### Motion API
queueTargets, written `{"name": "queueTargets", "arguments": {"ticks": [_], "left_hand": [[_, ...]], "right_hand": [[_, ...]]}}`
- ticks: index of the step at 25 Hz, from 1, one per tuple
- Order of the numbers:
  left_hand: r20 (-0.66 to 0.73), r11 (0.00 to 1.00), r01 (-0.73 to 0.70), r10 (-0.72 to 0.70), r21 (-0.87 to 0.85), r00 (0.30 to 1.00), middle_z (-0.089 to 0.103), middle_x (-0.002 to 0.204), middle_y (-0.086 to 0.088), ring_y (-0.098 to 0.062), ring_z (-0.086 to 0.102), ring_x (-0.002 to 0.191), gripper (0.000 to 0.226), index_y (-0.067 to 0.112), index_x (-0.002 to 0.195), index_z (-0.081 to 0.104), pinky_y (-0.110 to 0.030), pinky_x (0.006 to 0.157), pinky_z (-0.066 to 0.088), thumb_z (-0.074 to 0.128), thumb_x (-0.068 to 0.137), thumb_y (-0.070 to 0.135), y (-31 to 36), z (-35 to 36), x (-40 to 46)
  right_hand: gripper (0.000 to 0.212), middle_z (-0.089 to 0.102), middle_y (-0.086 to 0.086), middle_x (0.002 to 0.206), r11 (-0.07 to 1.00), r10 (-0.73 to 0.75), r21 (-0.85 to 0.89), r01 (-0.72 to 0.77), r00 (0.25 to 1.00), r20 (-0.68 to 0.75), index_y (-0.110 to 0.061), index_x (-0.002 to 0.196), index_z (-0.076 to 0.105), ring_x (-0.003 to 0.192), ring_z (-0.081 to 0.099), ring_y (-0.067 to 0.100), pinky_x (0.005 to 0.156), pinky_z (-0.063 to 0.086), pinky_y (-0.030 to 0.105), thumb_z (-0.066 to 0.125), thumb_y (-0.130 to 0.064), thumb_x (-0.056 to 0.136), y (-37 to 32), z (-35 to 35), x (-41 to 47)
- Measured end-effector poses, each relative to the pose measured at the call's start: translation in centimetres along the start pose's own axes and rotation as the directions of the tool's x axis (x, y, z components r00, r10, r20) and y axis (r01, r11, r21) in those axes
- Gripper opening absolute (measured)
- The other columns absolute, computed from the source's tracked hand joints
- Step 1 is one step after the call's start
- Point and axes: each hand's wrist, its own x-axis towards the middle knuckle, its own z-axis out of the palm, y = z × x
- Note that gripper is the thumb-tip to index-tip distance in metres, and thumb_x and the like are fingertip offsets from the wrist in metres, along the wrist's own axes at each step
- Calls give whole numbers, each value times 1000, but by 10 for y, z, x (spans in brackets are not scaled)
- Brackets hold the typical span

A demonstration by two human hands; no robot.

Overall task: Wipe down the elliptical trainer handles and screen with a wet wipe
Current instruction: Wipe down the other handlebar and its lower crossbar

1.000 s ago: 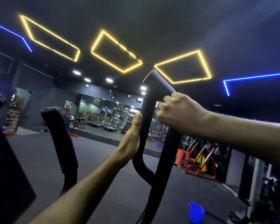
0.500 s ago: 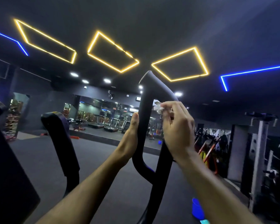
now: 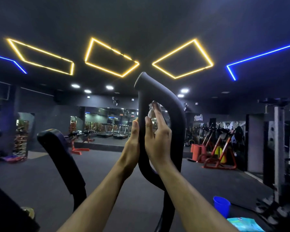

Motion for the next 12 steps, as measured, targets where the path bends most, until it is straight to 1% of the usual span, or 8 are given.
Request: {"name": "queueTargets", "arguments": {"ticks": [2, 4, 6, 7, 9, 10, 11, 12], "left_hand": [[1, 1000, -28, 28, -10, 1000, 68, 138, 14, 0, 58, 132, 64, 24, 152, 49, -14, 103, 47, 21, 103, 55, -4, -1, 2], [-6, 999, -50, 50, 12, 999, 71, 134, 7, -4, 62, 128, 64, 19, 149, 51, -16, 98, 50, 21, 104, 53, -3, 0, 2], [-22, 999, -43, 44, 28, 999, 74, 128, 4, -5, 66, 123, 64, 17, 144, 55, -16, 96, 51, 22, 103, 53, -3, 1, 0], [-35, 998, -44, 46, 46, 998, 76, 122, 5, -4, 68, 118, 62, 19, 139, 59, -15, 93, 52, 21, 103, 53, -3, 1, 0], [-32, 997, -25, 28, 76, 999, 78, 103, 6, 1, 72, 100, 60, 35, 113, 74, -11, 82, 52, 18, 105, 55, -4, -1, 0], [-35, 995, -20, 24, 99, 999, 75, 98, 5, 5, 70, 91, 61, 42, 101, 76, -9, 78, 52, 16, 105, 58, -3, -1, 0], [-45, 992, -20, 26, 124, 999, 71, 100, 4, 7, 67, 89, 59, 47, 101, 74, -8, 77, 51, 17, 102, 61, -3, -1, -1], [-51, 991, -21, 28, 132, 998, 68, 109, 5, 8, 65, 94, 55, 48, 114, 68, -7, 79, 50, 18, 99, 64, -2, 0, -1]], "right_hand": [[40, 58, -6, 142, 1000, -23, 10, 23, 999, -37, -9, 144, 54, 129, 53, -6, 108, 45, 21, 56, -16, 105, 8, -2, 4], [31, 68, -4, 130, 998, -31, 43, 35, 995, -93, -8, 134, 63, 121, 62, 1, 103, 52, 30, 57, -15, 105, 12, -3, 5], [24, 72, -4, 122, 1000, -20, -3, 20, 992, -121, -8, 125, 69, 114, 66, 3, 98, 55, 30, 55, -15, 106, 12, -7, -5], [24, 72, -5, 120, 999, 10, -35, -14, 994, -108, -9, 123, 69, 112, 67, 3, 96, 56, 29, 54, -17, 106, 13, -9, -16], [27, 74, -6, 114, 988, 104, -113, -102, 995, 10, -14, 126, 68, 104, 69, 4, 89, 58, 26, 52, -24, 107, 19, -17, -48], [27, 75, -6, 107, 977, 160, -160, -143, 982, 97, -18, 127, 67, 96, 71, 4, 81, 58, 24, 50, -28, 108, 21, -22, -64], [27, 75, -8, 98, 960, 216, -222, -174, 959, 185, -23, 126, 66, 87, 71, 6, 72, 57, 24, 46, -30, 109, 21, -28, -77], [25, 72, -8, 92, 932, 268, -315, -181, 927, 262, -27, 123, 64, 80, 70, 9, 66, 54, 27, 43, -28, 109, 20, -35, -87]]}}
